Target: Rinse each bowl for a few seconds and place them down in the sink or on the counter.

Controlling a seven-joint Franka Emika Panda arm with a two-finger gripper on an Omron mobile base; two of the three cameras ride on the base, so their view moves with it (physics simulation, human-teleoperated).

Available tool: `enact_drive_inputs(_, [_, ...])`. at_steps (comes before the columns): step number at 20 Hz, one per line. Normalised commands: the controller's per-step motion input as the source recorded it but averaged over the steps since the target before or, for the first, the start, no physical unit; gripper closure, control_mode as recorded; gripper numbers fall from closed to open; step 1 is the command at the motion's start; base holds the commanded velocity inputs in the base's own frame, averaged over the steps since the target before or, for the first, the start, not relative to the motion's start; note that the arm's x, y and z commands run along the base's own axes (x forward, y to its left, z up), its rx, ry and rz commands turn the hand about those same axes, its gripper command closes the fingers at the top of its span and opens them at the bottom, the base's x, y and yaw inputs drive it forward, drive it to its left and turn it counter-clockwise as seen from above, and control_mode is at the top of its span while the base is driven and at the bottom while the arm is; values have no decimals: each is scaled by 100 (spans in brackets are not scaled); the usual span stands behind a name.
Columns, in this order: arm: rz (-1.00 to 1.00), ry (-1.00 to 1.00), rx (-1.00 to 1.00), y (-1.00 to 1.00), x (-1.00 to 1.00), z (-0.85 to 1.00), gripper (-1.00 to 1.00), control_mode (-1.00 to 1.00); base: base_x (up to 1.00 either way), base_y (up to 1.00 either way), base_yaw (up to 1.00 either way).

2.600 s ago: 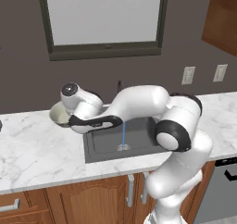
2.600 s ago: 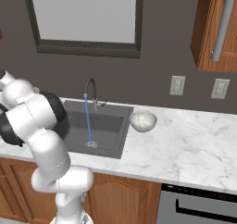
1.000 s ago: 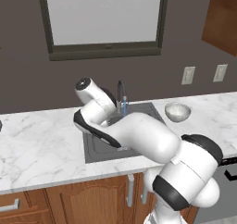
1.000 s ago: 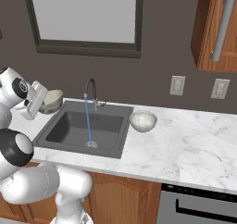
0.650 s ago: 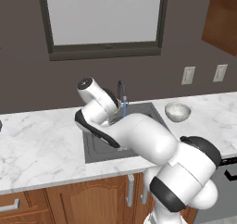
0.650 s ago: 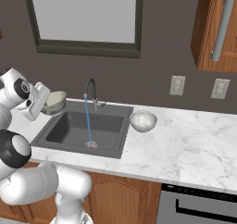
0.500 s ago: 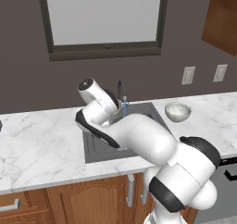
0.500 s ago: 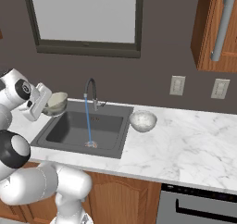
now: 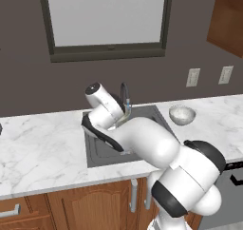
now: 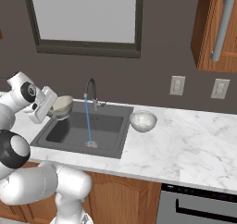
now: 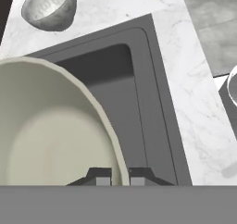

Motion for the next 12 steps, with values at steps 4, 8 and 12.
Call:
enact_drive_inputs(4, [-4,0,0,-8,8,-14,100,-100,0,0,0])
enact_drive_inputs(8, [-3,1,0,-4,26,-20,100,-100,0,0,0])
enact_drive_inputs(12, [-3,0,0,-4,22,-21,100,-100,0,0,0])
